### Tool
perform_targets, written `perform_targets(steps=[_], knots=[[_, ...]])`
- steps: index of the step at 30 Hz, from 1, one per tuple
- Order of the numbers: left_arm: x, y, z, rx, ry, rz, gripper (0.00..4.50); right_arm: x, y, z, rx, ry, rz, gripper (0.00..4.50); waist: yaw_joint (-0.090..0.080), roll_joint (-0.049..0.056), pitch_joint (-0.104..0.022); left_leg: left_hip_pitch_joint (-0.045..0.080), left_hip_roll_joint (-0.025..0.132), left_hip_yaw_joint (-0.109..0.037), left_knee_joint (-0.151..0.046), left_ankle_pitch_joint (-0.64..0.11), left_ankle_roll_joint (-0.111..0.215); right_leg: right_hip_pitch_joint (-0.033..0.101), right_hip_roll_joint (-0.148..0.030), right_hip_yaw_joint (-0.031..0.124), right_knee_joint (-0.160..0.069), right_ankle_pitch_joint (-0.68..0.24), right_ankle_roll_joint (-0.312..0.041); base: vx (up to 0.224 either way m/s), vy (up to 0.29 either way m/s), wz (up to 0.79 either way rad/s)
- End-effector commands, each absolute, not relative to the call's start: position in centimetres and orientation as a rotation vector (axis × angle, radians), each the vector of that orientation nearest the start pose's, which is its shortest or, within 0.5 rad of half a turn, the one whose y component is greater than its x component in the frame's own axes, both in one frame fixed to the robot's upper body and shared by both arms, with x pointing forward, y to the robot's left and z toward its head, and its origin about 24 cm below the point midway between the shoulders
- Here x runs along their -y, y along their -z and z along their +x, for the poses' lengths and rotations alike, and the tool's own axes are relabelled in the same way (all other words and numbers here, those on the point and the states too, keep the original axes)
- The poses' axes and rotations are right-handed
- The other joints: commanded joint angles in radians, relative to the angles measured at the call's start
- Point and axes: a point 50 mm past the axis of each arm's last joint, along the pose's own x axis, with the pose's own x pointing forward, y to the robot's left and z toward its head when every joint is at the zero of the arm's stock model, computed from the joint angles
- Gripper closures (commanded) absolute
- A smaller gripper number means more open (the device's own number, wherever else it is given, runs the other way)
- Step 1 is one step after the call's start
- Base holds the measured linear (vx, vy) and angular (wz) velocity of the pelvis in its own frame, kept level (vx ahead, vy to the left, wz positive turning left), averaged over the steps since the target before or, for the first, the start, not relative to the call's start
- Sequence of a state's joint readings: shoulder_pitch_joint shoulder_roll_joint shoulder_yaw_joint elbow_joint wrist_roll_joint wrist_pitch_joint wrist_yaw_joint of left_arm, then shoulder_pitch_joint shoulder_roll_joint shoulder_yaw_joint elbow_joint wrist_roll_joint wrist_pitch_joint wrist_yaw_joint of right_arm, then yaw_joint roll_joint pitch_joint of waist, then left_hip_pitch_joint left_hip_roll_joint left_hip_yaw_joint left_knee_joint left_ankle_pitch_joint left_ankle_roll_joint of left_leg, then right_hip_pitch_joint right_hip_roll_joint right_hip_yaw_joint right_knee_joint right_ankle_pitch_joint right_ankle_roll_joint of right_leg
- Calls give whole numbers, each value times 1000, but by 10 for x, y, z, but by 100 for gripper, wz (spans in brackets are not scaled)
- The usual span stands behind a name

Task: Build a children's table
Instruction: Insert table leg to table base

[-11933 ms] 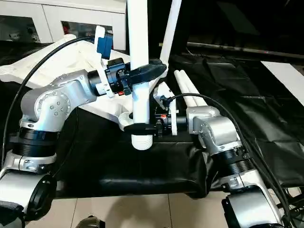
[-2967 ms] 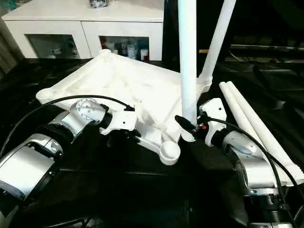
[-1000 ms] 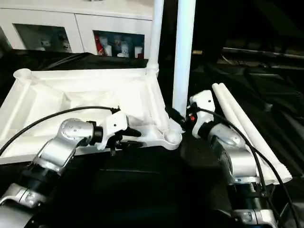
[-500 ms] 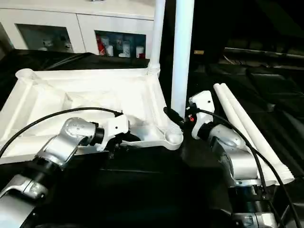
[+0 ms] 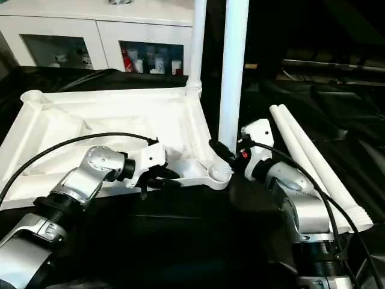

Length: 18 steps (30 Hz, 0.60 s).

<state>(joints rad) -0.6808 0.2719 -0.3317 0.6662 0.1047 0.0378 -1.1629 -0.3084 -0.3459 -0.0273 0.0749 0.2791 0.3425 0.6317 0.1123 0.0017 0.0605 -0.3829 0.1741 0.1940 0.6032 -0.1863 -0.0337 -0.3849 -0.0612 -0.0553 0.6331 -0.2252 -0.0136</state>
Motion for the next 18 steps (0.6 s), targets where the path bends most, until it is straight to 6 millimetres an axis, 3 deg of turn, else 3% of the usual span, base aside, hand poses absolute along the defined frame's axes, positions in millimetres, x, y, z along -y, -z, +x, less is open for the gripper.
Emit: perform_targets(steps=[1,8,13,18], knots=[[-98,-58,328,-394,1381,512,395,177,-98,299,-95,-646,-37,261,0,1,-78,22,65,-32,-61,-69,66,51,-99,53,-58,108,-269,0,0,0],[-98,-56,328,-406,1388,500,444,176,-99,300,-99,-657,-39,261,0,-1,-78,23,65,-31,-61,-70,64,51,-99,53,-58,99,-268,0,0,0],[-99,-53,326,-424,1396,483,444,173,-91,300,-153,-700,-6,261,-2,7,-79,22,66,-32,-61,-79,64,52,-98,52,-60,94,-269,0,0,0],[-99,-50,324,-421,1384,458,444,173,-75,304,-243,-713,5,261,-3,6,-79,21,65,-32,-60,-81,63,52,-99,51,-61,86,-278,0,0,0]])
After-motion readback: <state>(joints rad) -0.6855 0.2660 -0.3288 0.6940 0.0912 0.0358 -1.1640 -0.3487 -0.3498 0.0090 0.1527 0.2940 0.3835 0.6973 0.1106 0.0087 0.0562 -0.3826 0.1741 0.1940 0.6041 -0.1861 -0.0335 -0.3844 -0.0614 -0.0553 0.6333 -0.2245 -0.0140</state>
